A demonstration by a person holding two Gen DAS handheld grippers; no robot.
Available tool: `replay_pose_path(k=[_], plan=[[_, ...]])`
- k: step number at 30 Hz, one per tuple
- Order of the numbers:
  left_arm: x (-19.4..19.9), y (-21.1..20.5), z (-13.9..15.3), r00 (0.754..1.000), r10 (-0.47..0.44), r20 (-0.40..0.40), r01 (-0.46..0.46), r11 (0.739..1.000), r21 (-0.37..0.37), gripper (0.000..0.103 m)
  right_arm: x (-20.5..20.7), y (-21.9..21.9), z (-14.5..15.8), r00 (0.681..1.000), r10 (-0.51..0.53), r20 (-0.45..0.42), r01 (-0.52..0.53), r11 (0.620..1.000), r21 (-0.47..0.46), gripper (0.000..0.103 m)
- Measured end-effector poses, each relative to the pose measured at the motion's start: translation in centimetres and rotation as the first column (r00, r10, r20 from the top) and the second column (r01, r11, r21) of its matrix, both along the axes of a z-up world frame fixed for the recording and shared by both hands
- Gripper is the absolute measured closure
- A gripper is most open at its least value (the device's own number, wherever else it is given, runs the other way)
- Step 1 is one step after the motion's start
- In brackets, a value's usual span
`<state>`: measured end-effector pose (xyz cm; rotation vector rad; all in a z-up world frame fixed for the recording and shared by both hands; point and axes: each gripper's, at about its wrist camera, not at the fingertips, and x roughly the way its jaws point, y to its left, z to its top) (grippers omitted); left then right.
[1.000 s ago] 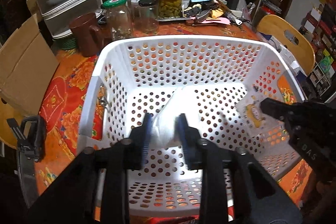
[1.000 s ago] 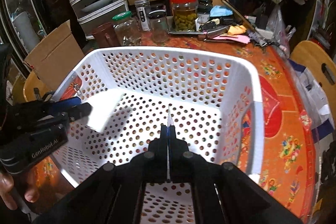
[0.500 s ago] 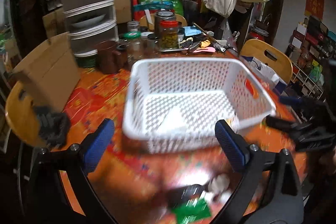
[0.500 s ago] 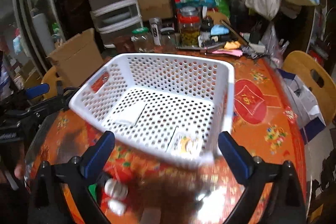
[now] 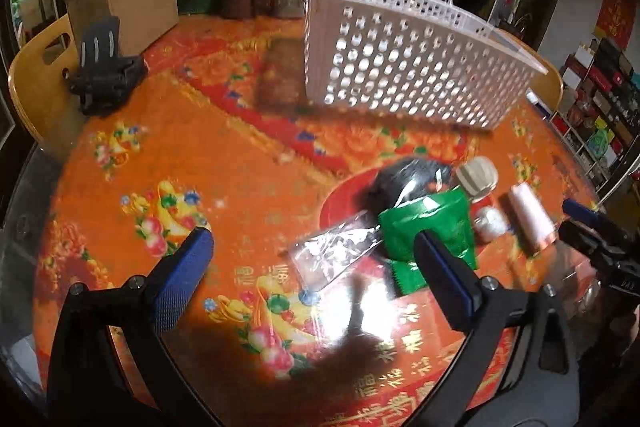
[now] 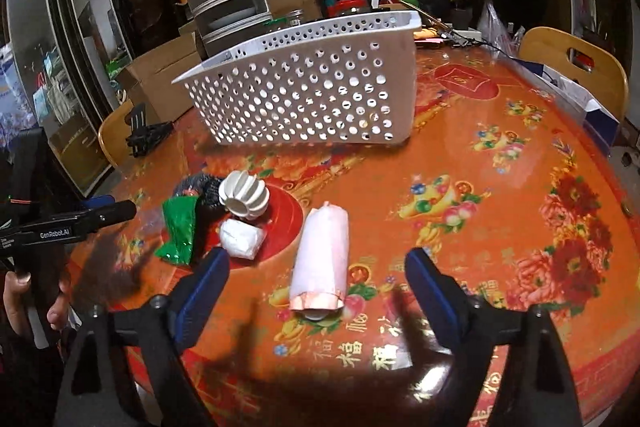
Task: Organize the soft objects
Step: 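Grasp the clear plastic bag with the left tool while the right tool grasps the pink rolled towel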
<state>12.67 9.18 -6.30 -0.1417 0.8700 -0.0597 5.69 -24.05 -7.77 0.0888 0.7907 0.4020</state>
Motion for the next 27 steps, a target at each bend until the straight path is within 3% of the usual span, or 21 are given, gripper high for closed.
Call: replay_pose_path(k=[7, 12, 14, 20, 25, 27], plan=[[0.2, -0.6, -1.6, 0.999, -0.047, -0.015, 0.047, 0.999, 0.027, 0.008, 1.3, 0.2, -1.5, 1.000, -0.001, -0.018, 0.001, 1.000, 0.005, 0.049], [0.7, -1.2, -2.3, 0.998, -0.061, -0.024, 0.062, 0.997, 0.039, 0.016, 1.9, 0.9, -2.3, 1.000, 0.013, -0.020, -0.014, 1.000, -0.021, 0.057], [0.8, -1.6, -2.5, 0.997, -0.068, -0.027, 0.069, 0.996, 0.054, 0.018, 2.0, 1.0, -2.5, 1.000, 0.013, -0.023, -0.013, 1.000, -0.027, 0.065], [1.2, -2.0, -2.5, 0.997, -0.069, -0.022, 0.070, 0.996, 0.060, 0.024, 2.0, 1.0, -2.5, 1.000, 0.010, -0.002, -0.010, 0.999, -0.031, 0.069], [1.2, -2.1, -2.6, 0.998, -0.069, -0.013, 0.070, 0.995, 0.069, 0.049, 1.9, 1.1, -2.5, 1.000, 0.013, 0.004, -0.013, 0.999, -0.036, 0.071], [1.1, -2.1, -2.5, 0.997, -0.075, -0.007, 0.075, 0.995, 0.067, 0.052, 1.9, 1.2, -2.5, 1.000, 0.013, 0.003, -0.013, 0.999, -0.036, 0.071]])
